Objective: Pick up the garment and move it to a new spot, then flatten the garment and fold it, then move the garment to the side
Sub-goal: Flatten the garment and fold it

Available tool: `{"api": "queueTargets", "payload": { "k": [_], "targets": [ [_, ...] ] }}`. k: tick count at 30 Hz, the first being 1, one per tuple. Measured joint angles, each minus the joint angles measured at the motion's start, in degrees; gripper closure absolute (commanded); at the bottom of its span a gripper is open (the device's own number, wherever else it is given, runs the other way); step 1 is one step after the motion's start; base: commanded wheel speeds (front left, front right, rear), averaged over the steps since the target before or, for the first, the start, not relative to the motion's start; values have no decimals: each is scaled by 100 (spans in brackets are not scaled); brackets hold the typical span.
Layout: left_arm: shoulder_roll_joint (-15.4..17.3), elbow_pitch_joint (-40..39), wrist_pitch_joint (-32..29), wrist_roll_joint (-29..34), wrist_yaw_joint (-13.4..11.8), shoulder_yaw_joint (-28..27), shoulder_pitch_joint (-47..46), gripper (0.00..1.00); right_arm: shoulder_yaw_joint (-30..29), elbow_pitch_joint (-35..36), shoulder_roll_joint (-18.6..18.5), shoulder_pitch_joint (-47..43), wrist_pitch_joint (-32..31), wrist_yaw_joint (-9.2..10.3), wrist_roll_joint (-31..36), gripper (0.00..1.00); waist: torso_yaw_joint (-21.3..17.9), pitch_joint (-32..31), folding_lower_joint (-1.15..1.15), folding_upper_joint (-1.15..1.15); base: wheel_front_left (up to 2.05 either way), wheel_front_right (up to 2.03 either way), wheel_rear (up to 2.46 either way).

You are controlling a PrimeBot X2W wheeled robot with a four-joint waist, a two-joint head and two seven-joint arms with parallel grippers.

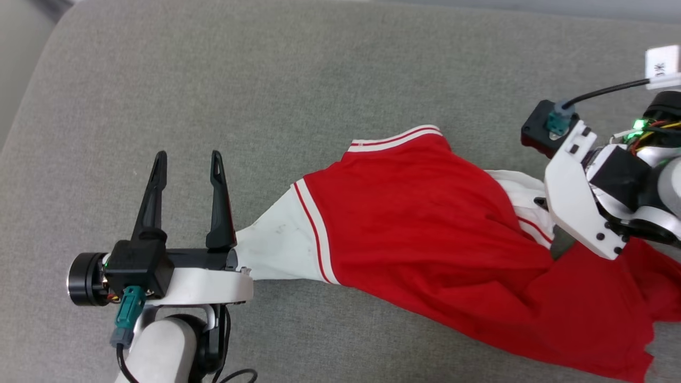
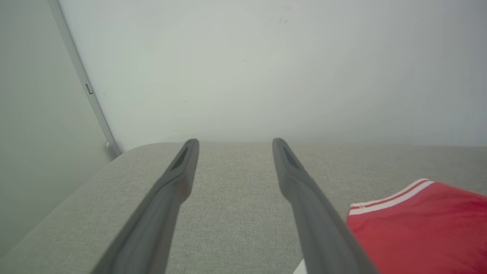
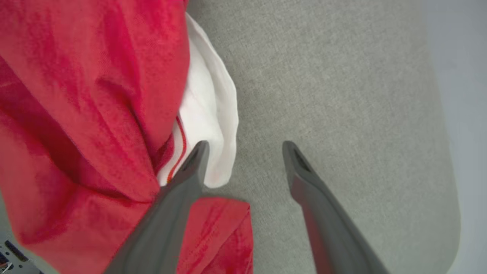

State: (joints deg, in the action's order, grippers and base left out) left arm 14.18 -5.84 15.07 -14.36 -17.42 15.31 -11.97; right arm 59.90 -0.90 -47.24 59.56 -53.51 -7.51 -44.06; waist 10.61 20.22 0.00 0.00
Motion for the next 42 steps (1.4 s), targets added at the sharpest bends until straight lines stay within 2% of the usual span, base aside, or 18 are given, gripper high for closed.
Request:
{"api": "queueTargets", "payload": {
  "k": [5, 10, 11, 12, 18, 22, 24, 28, 35, 38, 42],
  "targets": [
    [-410, 13, 0, 280, 356, -296, -104, 0, 632, -556, 216, 216, 122, 0, -225, 0, 153, 352, 0, 0, 0, 0, 0],
    [-684, 66, 0, 511, 644, -558, -129, 0, 1040, -803, 232, 394, 316, 1, -294, 0, 250, 571, 0, 0, 0, 0, 0],
    [-728, 82, 0, 543, 691, -605, -130, 0, 1079, -828, 230, 421, 394, 1, -296, 53, 253, 576, 0, 0, 0, 0, 0],
    [-761, 101, 0, 579, 734, -653, -130, 0, 1114, -845, 233, 431, 481, 1, -296, 100, 246, 567, 0, 0, 0, 0, 0],
    [-882, 169, 0, 749, 940, -916, -57, 0, 1268, -1048, 390, 598, 1370, -3, -355, 100, 120, 360, 1, 0, 0, 0, 0],
    [-945, 186, 0, 818, 1037, -1049, 81, 0, 1043, -1161, 354, 893, 2093, 0, -433, 100, 4, 130, 0, 0, 0, 0, 0],
    [-964, 189, 0, 857, 1070, -1104, 162, 0, 944, -1179, 286, 896, 2351, -1, -500, 100, -59, 20, 0, 0, 0, 0, 0],
    [-1017, 186, 0, 899, 1129, -1176, 265, 0, 555, -1230, -80, 781, 2848, 0, -684, 100, -176, -164, 0, 0, 0, 0, 0],
    [-1071, 170, 0, 940, 1200, -1289, 411, 0, -304, -1594, -791, -303, 3472, 0, -1051, 100, -330, -280, 0, 0, 0, 0, 0],
    [-1083, 185, 0, 966, 1240, -1315, 439, 0, -621, -1958, -890, -948, 3663, 0, -1256, 100, -361, -260, 0, 0, 0, 0, 0],
    [-1098, 210, 0, 980, 1292, -1318, 437, 0, -916, -2631, -835, -1735, 3871, -1, -1437, 100, -365, -204, 0, 0, 0, 0, 0]
  ]
}}
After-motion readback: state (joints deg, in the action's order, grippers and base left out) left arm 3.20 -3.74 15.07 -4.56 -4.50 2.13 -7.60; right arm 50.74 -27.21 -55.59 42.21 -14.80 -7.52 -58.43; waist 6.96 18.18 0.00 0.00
